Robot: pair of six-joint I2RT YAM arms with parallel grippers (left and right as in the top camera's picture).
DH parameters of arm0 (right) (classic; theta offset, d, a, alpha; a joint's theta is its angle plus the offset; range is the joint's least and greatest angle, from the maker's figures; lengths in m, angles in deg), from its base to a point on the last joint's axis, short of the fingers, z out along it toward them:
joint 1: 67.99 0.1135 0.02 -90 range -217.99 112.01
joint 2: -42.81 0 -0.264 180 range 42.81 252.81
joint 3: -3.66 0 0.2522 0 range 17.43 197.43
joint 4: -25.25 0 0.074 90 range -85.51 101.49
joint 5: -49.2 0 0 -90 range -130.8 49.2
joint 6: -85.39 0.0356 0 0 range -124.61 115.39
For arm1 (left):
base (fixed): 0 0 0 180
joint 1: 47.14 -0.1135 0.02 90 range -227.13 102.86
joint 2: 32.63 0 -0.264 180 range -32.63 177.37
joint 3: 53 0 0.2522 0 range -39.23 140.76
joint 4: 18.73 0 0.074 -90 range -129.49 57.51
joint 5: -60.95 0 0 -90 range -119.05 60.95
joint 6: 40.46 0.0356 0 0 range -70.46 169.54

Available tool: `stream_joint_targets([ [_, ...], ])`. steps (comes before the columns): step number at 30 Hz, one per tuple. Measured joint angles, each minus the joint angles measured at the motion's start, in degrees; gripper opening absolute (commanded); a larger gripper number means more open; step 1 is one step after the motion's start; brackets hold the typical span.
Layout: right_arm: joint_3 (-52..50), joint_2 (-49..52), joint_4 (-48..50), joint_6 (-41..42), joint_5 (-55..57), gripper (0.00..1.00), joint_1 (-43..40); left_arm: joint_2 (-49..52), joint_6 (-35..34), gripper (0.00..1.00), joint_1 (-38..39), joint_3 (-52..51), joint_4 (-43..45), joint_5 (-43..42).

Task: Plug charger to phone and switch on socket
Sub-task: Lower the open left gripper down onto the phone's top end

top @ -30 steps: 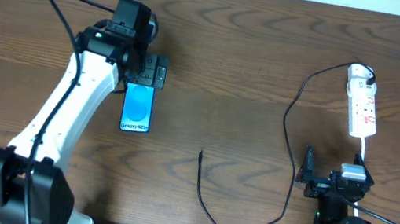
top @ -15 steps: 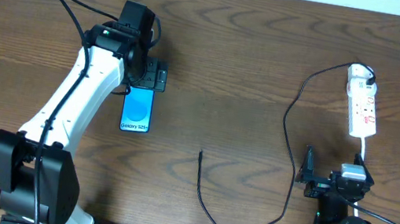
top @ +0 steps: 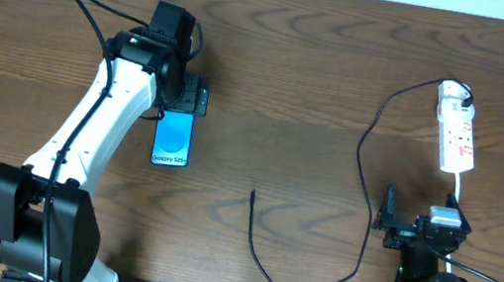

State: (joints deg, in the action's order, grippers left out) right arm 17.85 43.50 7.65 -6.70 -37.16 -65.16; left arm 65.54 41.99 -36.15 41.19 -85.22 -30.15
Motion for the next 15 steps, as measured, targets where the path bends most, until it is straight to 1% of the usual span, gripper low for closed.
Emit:
stream_joint_targets([
  [7,0.0,0.0,0.0,0.0,0.0,0.99,0.0,-0.02,0.04,0.96,0.0,-0.04,-2.32,0.0],
  [15,0.0,0.0,0.0,0.0,0.0,0.99,0.0,-0.02,0.0,0.96,0.0,-1.36,-1.22,0.0],
])
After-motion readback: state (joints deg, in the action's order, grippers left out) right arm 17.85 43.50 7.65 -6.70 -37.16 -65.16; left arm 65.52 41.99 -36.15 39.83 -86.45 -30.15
